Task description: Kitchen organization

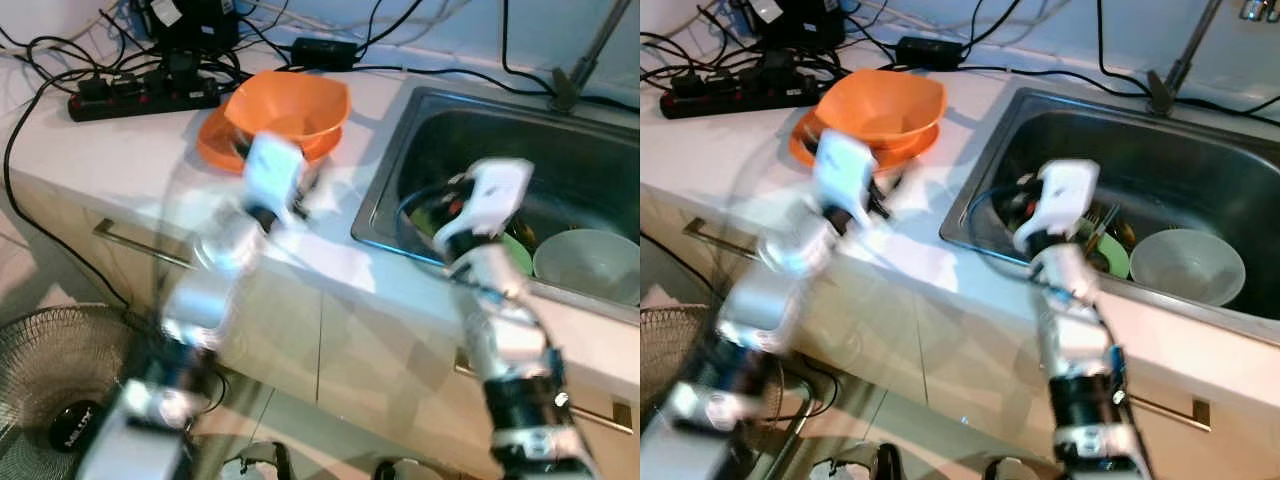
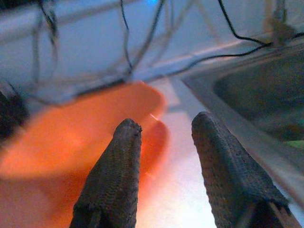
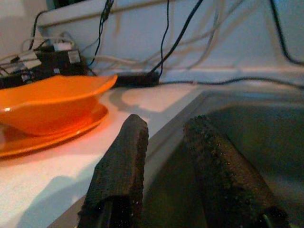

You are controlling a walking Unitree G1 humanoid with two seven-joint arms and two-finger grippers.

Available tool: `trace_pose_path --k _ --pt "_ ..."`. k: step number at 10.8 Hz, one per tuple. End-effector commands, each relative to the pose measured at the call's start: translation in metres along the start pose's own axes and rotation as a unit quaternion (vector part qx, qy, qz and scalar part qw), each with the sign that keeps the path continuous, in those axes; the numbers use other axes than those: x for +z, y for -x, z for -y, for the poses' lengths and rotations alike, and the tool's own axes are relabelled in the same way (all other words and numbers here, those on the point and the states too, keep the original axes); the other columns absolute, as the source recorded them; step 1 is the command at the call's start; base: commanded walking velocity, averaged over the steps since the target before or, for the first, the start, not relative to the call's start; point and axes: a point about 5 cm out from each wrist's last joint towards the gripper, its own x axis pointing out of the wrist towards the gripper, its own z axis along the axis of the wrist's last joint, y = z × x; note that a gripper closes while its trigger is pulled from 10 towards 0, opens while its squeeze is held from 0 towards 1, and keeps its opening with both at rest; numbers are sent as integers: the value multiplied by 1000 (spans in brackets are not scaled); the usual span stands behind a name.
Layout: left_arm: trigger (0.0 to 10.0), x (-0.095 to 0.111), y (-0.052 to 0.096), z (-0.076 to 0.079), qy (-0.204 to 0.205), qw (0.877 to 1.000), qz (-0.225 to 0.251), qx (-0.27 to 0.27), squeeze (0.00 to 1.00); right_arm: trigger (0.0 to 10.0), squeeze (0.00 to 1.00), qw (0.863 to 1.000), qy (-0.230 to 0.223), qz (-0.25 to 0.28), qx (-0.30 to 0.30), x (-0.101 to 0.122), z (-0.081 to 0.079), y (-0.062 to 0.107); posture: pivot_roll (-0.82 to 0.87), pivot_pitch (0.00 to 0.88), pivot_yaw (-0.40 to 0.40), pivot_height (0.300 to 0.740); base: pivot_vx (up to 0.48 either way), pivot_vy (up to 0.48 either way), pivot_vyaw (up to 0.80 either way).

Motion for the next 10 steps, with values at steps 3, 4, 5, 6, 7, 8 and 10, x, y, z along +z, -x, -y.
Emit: trace_pose_path --k 3,4,5,6,7,8,10 --pt "10000 13 -27 -35 -149 987 -27 -47 1000 10000 0 1000 -17 -18 -3 -7 -10 4 33 86 38 740 0 0 0" --pt "10000 14 -29 -43 -166 984 -29 -48 1000 10000 0 1000 -19 -19 -5 -7 -11 5 33 90 40 740 0 0 0" --pt "10000 17 -34 -58 -195 979 -39 -53 1000 10000 0 999 -22 -22 -8 -8 -11 6 33 95 44 740 0 0 0" --pt "10000 20 -37 -67 -221 971 -51 -72 0 10000 0 999 -23 -23 -8 -8 -12 6 34 102 46 740 0 0 0" --pt "10000 25 -40 -75 -233 966 -63 -95 0 10000 0 999 -25 -24 -7 -9 -14 7 37 106 52 740 0 0 0" --pt "10000 28 -41 -80 -241 961 -74 -115 0 10000 0 999 -26 -24 -7 -9 -15 8 38 107 56 740 0 0 0" --pt "10000 32 -44 -89 -268 945 -103 -155 0 10000 0 999 -29 -25 -8 -9 -17 10 37 113 71 740 0 0 0"
